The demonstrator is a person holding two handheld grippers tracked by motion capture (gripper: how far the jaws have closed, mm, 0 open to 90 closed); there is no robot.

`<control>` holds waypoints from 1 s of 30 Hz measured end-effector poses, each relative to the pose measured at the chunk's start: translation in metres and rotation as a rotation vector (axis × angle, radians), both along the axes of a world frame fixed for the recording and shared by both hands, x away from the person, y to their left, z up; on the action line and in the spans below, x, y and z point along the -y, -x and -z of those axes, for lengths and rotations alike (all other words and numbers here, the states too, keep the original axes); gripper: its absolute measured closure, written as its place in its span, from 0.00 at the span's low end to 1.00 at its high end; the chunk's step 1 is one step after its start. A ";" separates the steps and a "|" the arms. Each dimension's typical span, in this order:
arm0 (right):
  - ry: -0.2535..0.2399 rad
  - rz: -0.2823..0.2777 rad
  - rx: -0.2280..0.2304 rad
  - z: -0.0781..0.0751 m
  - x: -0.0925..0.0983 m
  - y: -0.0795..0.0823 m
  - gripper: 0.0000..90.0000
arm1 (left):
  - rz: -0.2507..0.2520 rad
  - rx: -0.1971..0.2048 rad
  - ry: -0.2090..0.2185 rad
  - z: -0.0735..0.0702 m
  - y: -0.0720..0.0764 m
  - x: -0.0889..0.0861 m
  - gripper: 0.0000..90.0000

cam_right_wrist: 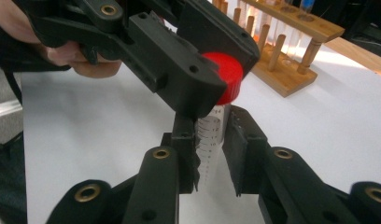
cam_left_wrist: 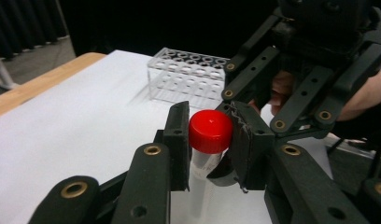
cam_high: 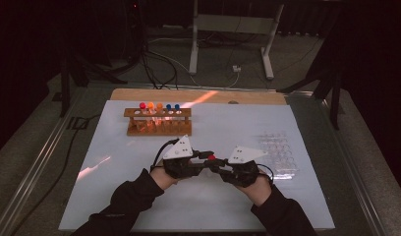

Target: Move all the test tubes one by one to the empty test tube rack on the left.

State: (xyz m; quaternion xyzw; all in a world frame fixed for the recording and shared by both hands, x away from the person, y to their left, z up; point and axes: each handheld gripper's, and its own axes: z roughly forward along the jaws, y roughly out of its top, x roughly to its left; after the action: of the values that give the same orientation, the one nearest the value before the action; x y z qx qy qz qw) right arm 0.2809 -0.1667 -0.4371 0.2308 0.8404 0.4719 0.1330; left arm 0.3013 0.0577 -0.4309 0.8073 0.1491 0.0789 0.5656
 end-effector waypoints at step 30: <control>-0.159 0.120 0.061 -0.010 0.026 -0.001 0.00 | -0.237 0.054 -0.006 -0.039 -0.022 -0.081 0.79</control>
State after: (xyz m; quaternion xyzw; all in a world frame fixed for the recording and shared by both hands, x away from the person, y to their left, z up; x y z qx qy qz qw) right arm 0.2818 -0.1924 -0.4275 0.2758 0.7806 0.5351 0.1679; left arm 0.3238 0.1389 -0.3923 0.7832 0.2278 0.1674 0.5538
